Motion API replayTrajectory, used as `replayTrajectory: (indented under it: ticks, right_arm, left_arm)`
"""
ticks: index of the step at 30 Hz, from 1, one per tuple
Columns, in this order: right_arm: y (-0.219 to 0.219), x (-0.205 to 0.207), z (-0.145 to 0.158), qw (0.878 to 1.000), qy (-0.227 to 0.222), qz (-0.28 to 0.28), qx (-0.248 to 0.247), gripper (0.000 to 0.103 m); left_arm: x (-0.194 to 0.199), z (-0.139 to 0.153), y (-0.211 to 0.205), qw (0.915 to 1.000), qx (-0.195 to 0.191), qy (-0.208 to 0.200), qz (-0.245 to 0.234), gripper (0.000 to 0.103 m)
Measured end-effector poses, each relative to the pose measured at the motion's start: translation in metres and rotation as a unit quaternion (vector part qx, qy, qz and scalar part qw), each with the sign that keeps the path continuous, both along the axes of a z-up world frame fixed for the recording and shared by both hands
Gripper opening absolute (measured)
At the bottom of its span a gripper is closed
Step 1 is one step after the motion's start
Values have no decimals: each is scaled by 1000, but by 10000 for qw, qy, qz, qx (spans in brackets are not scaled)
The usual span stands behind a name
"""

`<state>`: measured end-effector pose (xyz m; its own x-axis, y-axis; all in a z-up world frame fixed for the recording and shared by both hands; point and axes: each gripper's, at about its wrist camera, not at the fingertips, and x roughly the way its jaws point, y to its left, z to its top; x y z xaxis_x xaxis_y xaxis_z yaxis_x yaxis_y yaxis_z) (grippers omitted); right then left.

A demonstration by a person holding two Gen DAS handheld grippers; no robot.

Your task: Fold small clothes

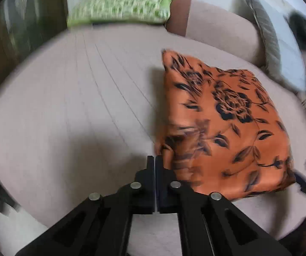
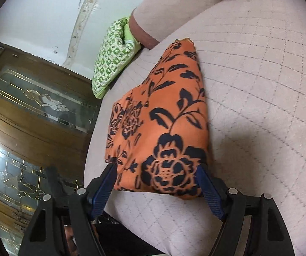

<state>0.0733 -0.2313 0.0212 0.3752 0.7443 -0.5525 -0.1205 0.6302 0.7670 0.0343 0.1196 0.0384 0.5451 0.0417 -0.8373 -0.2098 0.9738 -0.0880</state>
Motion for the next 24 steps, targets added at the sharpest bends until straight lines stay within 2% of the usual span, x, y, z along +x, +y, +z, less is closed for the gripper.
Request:
replayTrajectory:
  ticks: [2, 5, 6, 7, 8, 10, 12, 14, 16, 17, 19, 21, 22, 23, 24]
  right_arm:
    - [-4, 2, -2, 10000, 24, -5, 37, 80]
    - [-9, 4, -2, 10000, 15, -56, 47, 80]
    - [-10, 5, -2, 10000, 10, -49, 57, 80]
    - [-12, 7, -3, 10000, 16, -41, 73, 80]
    - [-13, 12, -6, 9999, 83, -26, 130, 80]
    - [-15, 22, -17, 9989, 312, -31, 350, 80]
    - [-15, 32, -34, 9950, 674, 3, 738, 80]
    - [-11, 37, -49, 9891, 1026, 83, 1049, 79]
    - [-11, 41, -49, 9874, 1034, 37, 1195, 80]
    - [-12, 44, -50, 9841, 1135, -17, 1368, 82]
    - [-15, 51, -53, 9793, 1316, -76, 1534, 83]
    - [-6, 55, -53, 9810, 1438, 110, 1302, 83]
    - [2, 57, -50, 9849, 1420, 311, 943, 80]
    - [16, 56, -43, 9899, 1267, 564, 293, 50]
    - [22, 54, -38, 9916, 1142, 585, -181, 31]
  left_arm:
    - [2, 5, 9, 9991, -419, -19, 12, 0]
    - [4, -3, 19, 9992, -286, 183, 193, 1]
    - [3, -1, 20, 9982, -563, 119, 160, 2]
    - [0, 3, 19, 9966, -813, -55, 97, 8]
    - [-5, 12, 14, 9955, -902, -277, -26, 14]
    - [-10, 28, -3, 9935, -822, -683, -381, 54]
    - [-2, 38, -22, 9894, -721, -1020, -735, 66]
    - [17, 26, -33, 9928, -487, -807, -742, 66]
    - [32, 0, -33, 9958, -427, -427, -692, 65]
    - [37, -13, -34, 9970, -233, -187, -717, 65]
    - [35, -25, -41, 9962, 319, -115, -804, 67]
    - [33, -28, -40, 9957, 449, -103, -802, 68]
    - [34, -30, -37, 9961, 405, -99, -772, 70]
    - [32, -32, -32, 9969, 314, -51, -724, 70]
    - [36, -36, -26, 9978, 121, 25, -652, 73]
